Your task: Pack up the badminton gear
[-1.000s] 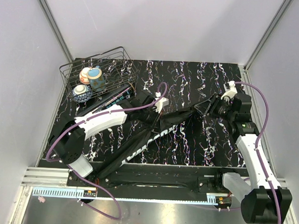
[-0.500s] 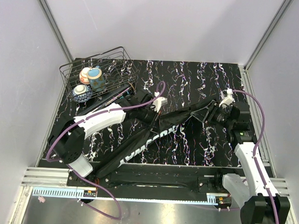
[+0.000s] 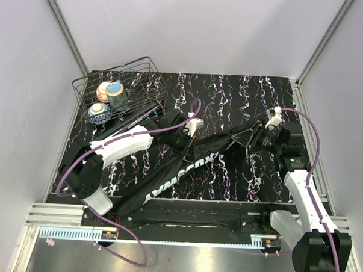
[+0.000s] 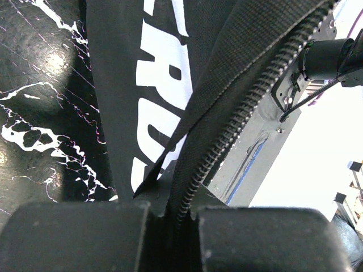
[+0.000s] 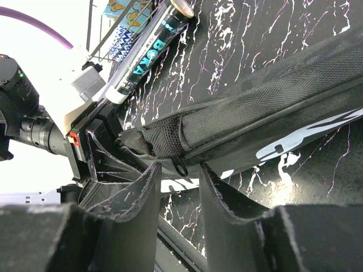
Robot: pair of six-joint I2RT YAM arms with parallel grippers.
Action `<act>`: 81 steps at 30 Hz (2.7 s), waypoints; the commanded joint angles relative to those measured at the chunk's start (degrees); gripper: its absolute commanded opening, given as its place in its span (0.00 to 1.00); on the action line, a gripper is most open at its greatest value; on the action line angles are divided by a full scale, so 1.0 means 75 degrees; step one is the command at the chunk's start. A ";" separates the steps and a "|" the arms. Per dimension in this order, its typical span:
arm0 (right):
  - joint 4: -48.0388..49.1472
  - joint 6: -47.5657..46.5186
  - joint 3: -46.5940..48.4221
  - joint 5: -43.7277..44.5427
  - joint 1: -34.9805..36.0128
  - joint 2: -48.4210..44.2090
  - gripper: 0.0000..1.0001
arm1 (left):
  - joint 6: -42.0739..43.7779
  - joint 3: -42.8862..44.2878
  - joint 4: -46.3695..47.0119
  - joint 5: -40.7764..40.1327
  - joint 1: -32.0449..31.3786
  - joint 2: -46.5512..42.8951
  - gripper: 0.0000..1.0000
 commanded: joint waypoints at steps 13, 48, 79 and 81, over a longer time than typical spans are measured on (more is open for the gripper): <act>0.0644 0.0243 0.0385 -0.0256 -0.0006 0.0109 0.31 | 0.0029 0.0212 0.0211 0.0377 0.0019 -0.0101 0.00; 0.2833 0.2411 -0.1101 0.0585 0.2216 0.0859 0.00 | -0.0264 0.0961 0.0234 -0.0678 -0.0379 -0.0031 0.00; 0.3023 0.1778 -0.1033 0.0552 0.2396 0.1117 0.00 | -0.0815 0.4159 0.0352 -0.1040 -0.0251 0.2077 0.58; 0.2848 0.1918 -0.1161 0.0949 0.2384 0.1129 0.00 | -0.0780 0.4348 0.0118 -0.1543 -0.0251 0.2231 0.55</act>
